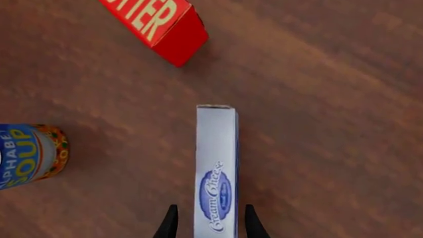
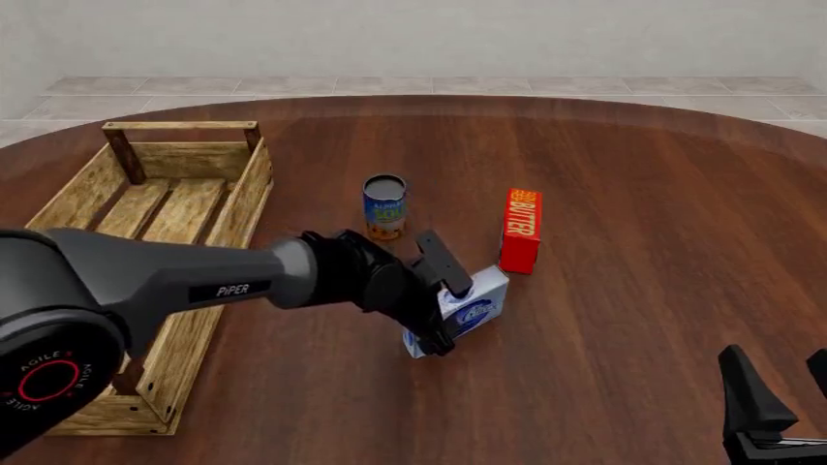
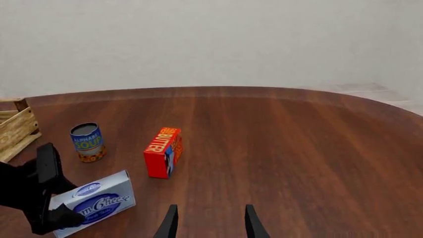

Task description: Pick up the cream cheese and put it in the tray.

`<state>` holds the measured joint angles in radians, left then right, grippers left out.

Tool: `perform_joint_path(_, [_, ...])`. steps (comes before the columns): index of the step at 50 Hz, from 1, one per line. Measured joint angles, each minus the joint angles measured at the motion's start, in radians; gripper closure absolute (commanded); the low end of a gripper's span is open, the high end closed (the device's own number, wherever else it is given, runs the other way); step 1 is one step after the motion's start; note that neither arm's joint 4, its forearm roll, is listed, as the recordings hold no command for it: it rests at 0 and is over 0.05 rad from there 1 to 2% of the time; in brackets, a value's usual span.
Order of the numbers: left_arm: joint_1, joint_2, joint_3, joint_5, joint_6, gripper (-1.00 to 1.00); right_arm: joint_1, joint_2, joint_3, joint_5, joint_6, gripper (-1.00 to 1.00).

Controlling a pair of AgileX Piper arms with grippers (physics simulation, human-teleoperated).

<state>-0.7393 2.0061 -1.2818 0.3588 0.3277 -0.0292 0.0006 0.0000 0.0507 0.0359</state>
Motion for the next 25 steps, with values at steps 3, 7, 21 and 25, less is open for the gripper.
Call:
perform_joint_path(3, [-0.002, 0.001, 0.001, -0.001, -0.002, -1.00, 0.000, 0.000, 0.000, 0.000, 0.000, -1.00])
perform_joint_path(7, [-0.006, 0.000, 0.002, 0.000, -0.007, 1.00, 0.000, 0.000, 0.000, 0.000, 0.001, -1.00])
perform_joint_path(21, [-0.003, -0.002, 0.007, -0.006, -0.018, 1.00, -0.001, 0.000, 0.000, 0.001, 0.001, -1.00])
perform_joint_path(25, [-0.002, -0.005, 0.014, -0.014, -0.017, 1.00, -0.001, 0.000, 0.000, 0.001, 0.002, -1.00])
